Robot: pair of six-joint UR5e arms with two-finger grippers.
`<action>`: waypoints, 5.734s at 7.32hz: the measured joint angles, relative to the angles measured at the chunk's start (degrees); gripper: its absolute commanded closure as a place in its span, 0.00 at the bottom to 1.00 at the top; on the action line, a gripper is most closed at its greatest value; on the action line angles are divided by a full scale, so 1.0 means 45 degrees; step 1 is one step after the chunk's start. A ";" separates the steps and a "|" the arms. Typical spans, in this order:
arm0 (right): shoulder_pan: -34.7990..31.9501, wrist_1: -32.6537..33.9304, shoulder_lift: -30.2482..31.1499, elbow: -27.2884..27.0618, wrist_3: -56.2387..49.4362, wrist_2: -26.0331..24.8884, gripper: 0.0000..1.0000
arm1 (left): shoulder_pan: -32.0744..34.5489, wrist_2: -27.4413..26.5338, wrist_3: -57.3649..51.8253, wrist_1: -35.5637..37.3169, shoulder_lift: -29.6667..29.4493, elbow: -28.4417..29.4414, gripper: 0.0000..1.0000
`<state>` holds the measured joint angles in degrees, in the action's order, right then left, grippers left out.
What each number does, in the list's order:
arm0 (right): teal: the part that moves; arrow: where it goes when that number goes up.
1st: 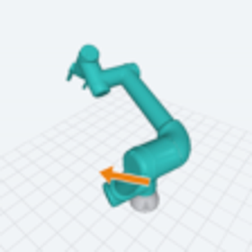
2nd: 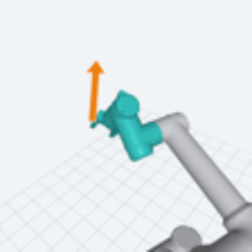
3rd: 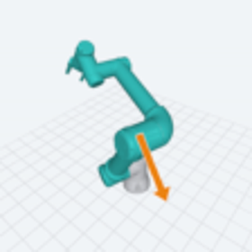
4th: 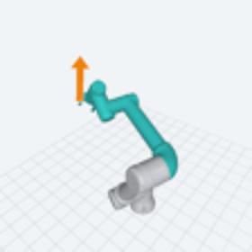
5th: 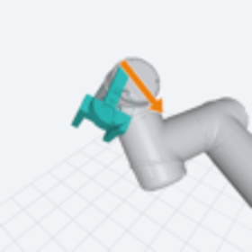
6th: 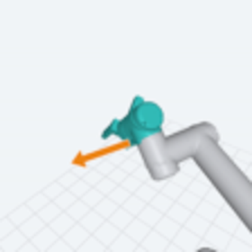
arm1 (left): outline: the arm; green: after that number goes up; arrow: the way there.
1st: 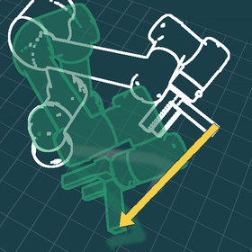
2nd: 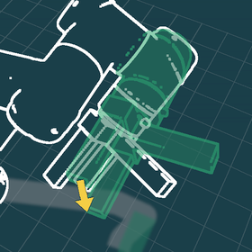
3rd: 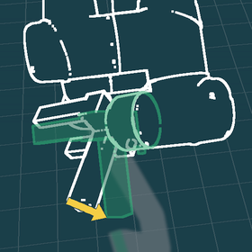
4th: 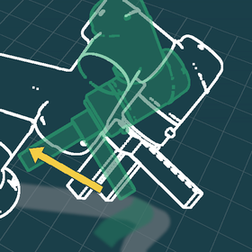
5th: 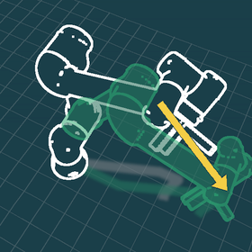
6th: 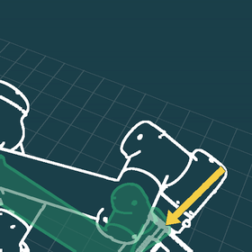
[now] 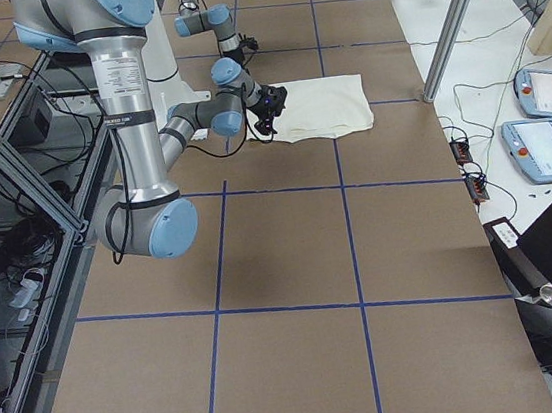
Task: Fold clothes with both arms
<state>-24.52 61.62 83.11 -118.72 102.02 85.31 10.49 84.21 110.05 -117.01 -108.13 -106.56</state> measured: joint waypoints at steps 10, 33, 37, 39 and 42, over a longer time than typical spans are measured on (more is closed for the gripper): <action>0.1301 0.1899 -0.1423 0.0445 0.2137 -0.0995 0.18 | -0.0155 -0.0808 -0.0077 0.0006 -0.0054 -0.0393 1.00; 0.3285 0.4473 -0.4260 0.3022 0.4893 -0.2419 1.00 | -0.0201 -0.0960 -0.0027 -0.0014 -0.0035 -0.0480 1.00; 0.3074 0.4474 -0.4258 0.2638 0.4915 -0.2422 1.00 | -0.0178 -0.0933 -0.0315 0.0033 -0.0007 -0.0734 1.00; 0.3031 0.4775 -0.4104 0.1346 0.4909 -0.2406 1.00 | -0.0097 -0.0856 -0.0826 0.0532 0.0155 -0.1899 1.00; 0.3984 0.7494 -0.4014 -0.2049 0.5275 -0.2435 1.00 | -0.0066 -0.0375 -0.0952 0.3555 0.0131 -0.5177 1.00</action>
<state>-6.59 95.34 65.05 -127.94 125.75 74.35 10.19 82.52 105.77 -101.01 -107.54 -129.86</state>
